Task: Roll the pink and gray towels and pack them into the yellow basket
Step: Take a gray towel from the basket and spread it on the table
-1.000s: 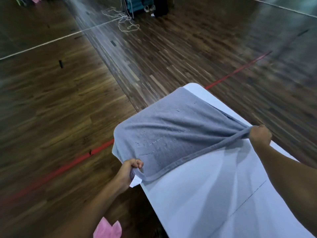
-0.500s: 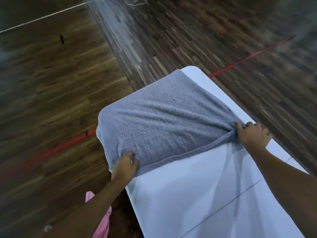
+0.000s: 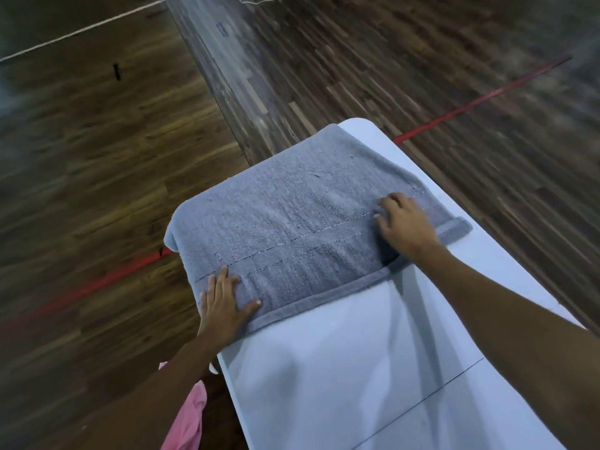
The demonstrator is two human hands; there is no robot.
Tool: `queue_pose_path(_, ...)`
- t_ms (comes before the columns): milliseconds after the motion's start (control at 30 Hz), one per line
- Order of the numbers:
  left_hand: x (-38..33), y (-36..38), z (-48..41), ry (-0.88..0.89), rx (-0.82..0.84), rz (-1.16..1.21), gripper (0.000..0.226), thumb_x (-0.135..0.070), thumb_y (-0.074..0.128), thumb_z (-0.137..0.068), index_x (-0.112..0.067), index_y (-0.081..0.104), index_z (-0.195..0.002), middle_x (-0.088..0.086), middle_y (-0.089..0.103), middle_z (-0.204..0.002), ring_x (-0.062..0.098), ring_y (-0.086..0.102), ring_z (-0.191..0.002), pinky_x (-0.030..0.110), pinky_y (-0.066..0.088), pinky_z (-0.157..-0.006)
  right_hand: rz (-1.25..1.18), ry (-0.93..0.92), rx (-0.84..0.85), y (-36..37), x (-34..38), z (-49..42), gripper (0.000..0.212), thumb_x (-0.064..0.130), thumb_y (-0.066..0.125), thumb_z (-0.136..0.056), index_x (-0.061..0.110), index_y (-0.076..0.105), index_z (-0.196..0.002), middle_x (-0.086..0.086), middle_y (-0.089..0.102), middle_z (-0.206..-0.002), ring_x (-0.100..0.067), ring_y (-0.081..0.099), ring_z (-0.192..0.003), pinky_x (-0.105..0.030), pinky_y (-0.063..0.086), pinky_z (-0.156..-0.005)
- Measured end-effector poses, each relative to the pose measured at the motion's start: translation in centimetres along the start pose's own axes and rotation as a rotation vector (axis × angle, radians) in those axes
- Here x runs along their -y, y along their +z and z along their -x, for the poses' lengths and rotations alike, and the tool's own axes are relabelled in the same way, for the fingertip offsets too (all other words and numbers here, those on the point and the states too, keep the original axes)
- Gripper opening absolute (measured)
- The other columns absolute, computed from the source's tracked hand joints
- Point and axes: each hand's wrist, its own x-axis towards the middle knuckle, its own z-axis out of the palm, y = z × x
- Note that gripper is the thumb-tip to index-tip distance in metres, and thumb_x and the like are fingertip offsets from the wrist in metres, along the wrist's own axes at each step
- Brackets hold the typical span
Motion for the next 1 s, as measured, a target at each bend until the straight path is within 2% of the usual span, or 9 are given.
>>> queue_pose_path(67, 0.5, 0.6, 0.3, -0.012, 0.031, -0.056, 0.094, -0.073, 0.040, -0.084, -0.020, 0.007, -0.154, -0.004, -0.010, -0.162, 0.021, -0.014, -0.148, 0.047, -0.004, -0.119, 0.016, 0.053, 0.120, 2.1, 1.0, 0.2, 0.066, 0.067, 0.027, -0.093, 0.028, 0.032, -0.146, -0.006, 0.023, -0.157, -0.032, 0.021, -0.144, -0.056, 0.012, -0.114)
queue_pose_path(133, 0.9, 1.3, 0.6, 0.014, 0.043, -0.165, 0.102, -0.087, 0.005, -0.071, -0.026, -0.022, -0.149, -0.007, -0.026, -0.157, 0.017, -0.027, -0.144, 0.043, -0.013, -0.118, 0.090, 0.143, 0.194, 3.6, 0.8, 0.7, 0.081, 0.082, 0.016, -0.084, 0.039, 0.005, -0.152, 0.006, -0.005, -0.162, -0.025, -0.006, -0.149, -0.059, -0.006, -0.113)
queue_pose_path(167, 1.0, 1.7, 0.7, 0.018, 0.038, -0.193, 0.103, -0.090, -0.007, -0.066, -0.027, -0.028, -0.145, -0.007, -0.031, -0.155, 0.017, -0.031, -0.141, 0.043, -0.015, -0.117, 0.122, 0.167, 0.198, 4.0, 0.3, 1.0, 0.084, 0.085, 0.011, -0.081, 0.042, -0.003, -0.151, 0.009, -0.012, -0.161, -0.024, -0.013, -0.148, -0.060, -0.010, -0.113)
queue_pose_path(233, 1.0, 2.2, 0.8, 0.006, 0.021, -0.211, 0.106, -0.091, -0.019, -0.059, -0.026, -0.032, -0.142, -0.007, -0.035, -0.152, 0.017, -0.034, -0.139, 0.043, -0.017, -0.116, 0.154, 0.174, 0.209, 4.1, -0.1, 1.6, 0.085, 0.087, 0.005, -0.078, 0.043, -0.010, -0.150, 0.011, -0.018, -0.160, -0.023, -0.017, -0.147, -0.062, -0.011, -0.113)
queue_pose_path(367, -0.1, 3.7, 2.8, 0.003, 0.020, -0.231, 0.109, -0.091, -0.019, -0.059, -0.026, -0.028, -0.145, -0.005, -0.038, -0.149, 0.022, -0.032, -0.141, 0.046, -0.017, -0.115, 0.175, 0.189, 0.204, 3.8, -1.7, 4.8, 0.083, 0.086, 0.002, -0.079, 0.045, -0.012, -0.149, 0.011, -0.021, -0.159, -0.024, -0.020, -0.146, -0.064, -0.012, -0.111)
queue_pose_path(500, -1.7, 6.2, 8.3, 0.040, 0.054, -0.211, 0.104, -0.087, -0.008, -0.067, -0.026, -0.023, -0.149, -0.004, -0.037, -0.151, 0.023, -0.036, -0.139, 0.046, -0.021, -0.113, 0.160, 0.222, 0.196, 3.4, -4.2, 11.3, 0.081, 0.086, 0.002, -0.079, 0.046, -0.012, -0.148, 0.012, -0.021, -0.159, -0.023, -0.020, -0.147, -0.063, -0.012, -0.112)
queue_pose_path(767, -5.7, 14.5, 26.6, 0.097, 0.089, -0.218, 0.098, -0.085, -0.008, -0.071, -0.025, -0.032, -0.145, 0.000, -0.039, -0.152, 0.025, -0.040, -0.137, 0.049, -0.022, -0.113, 0.096, 0.313, 0.185, 2.0, -10.9, 30.9, 0.080, 0.086, 0.010, -0.078, 0.050, -0.011, -0.147, 0.014, -0.019, -0.159, -0.021, -0.017, -0.147, -0.057, -0.009, -0.115)
queue_pose_path(1000, -9.1, 21.7, 41.5, 0.106, 0.085, -0.226, 0.101, -0.085, -0.008, -0.070, -0.024, -0.026, -0.148, 0.000, -0.036, -0.154, 0.024, -0.040, -0.137, 0.042, -0.031, -0.108, 0.108, 0.349, 0.213, 1.5, -17.5, 47.2, 0.079, 0.086, 0.012, -0.079, 0.051, -0.011, -0.146, 0.014, -0.021, -0.158, -0.020, -0.018, -0.147, -0.056, -0.010, -0.116)
